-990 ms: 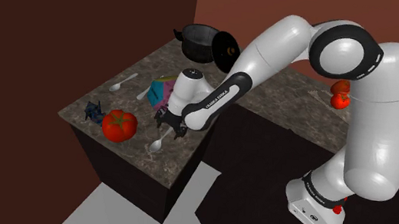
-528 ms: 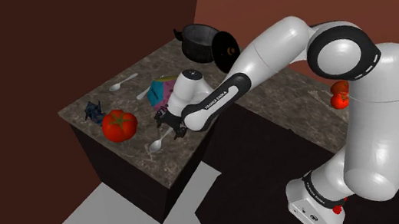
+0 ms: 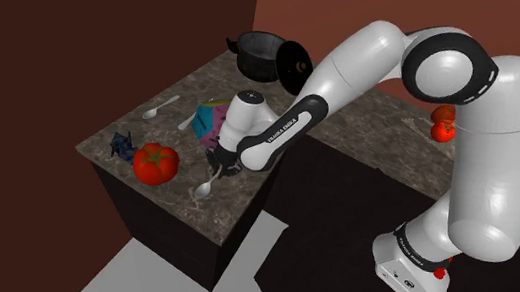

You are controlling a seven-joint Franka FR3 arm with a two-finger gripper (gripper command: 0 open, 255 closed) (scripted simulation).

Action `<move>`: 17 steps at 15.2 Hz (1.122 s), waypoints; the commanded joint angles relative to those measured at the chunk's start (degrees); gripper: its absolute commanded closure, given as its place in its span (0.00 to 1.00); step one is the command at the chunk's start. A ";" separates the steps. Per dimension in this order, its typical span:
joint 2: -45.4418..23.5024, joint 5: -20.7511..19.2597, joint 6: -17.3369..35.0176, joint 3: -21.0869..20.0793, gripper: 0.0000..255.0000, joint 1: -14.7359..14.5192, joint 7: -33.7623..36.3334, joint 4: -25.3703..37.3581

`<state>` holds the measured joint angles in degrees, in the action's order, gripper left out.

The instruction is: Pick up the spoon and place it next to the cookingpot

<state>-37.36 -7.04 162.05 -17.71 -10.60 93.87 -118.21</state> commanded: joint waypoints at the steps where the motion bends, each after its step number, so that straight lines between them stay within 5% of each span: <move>1: -0.31 -0.01 0.57 0.11 1.00 0.01 -0.01 0.18; 17: 9.76 3.23 -7.42 -4.03 1.00 3.34 -1.21 -1.92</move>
<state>-28.22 -4.07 155.27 -21.47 -7.48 92.79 -120.11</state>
